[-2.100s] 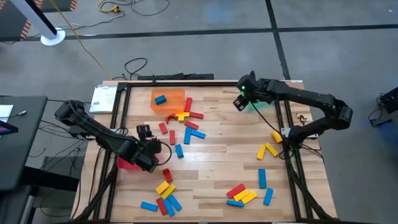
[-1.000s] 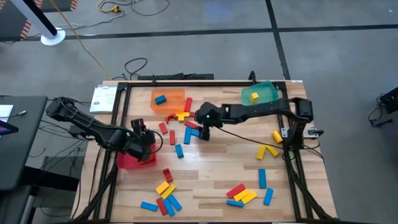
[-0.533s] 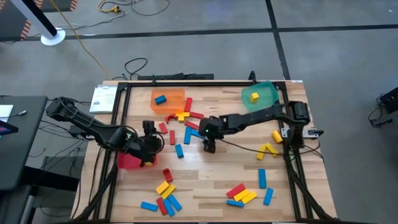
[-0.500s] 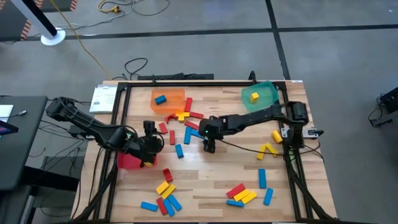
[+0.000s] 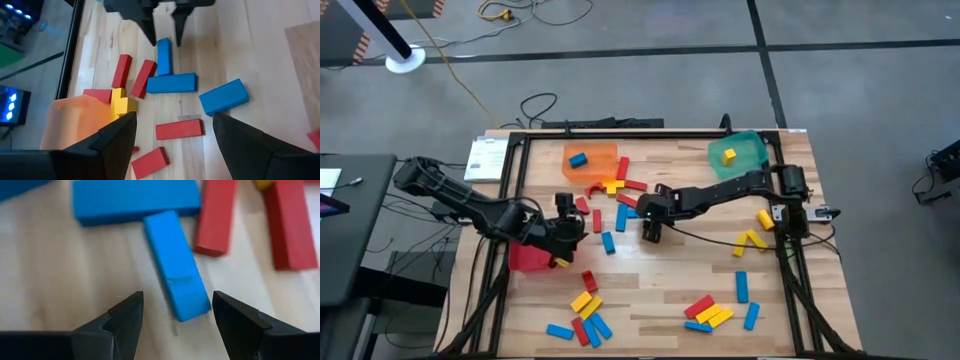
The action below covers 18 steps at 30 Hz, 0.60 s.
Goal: Sort blocks
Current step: Put the blue block into the orange bin
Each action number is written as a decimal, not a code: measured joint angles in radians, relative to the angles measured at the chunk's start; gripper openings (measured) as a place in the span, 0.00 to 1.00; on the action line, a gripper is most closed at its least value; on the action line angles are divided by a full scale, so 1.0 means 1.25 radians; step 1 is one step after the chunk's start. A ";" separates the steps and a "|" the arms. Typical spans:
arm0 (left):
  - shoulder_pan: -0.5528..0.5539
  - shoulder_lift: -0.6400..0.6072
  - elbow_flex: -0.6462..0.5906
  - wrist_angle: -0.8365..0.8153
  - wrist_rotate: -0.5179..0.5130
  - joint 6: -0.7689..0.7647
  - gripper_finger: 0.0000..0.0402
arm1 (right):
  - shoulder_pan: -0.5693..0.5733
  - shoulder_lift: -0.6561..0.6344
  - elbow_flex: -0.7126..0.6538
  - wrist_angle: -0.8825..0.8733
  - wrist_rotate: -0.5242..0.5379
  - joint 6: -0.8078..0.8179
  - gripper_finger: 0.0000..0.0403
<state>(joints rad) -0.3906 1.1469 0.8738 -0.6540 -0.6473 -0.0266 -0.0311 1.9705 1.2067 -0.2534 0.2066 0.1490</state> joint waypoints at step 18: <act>0.090 0.000 -0.001 0.025 0.059 0.030 0.64 | 0.021 0.027 0.001 0.005 -0.014 0.000 0.30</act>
<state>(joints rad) -0.2784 1.1469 0.8730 -0.6231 -0.5735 0.0111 -0.0050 2.0048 1.2075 -0.2469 0.1886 0.1493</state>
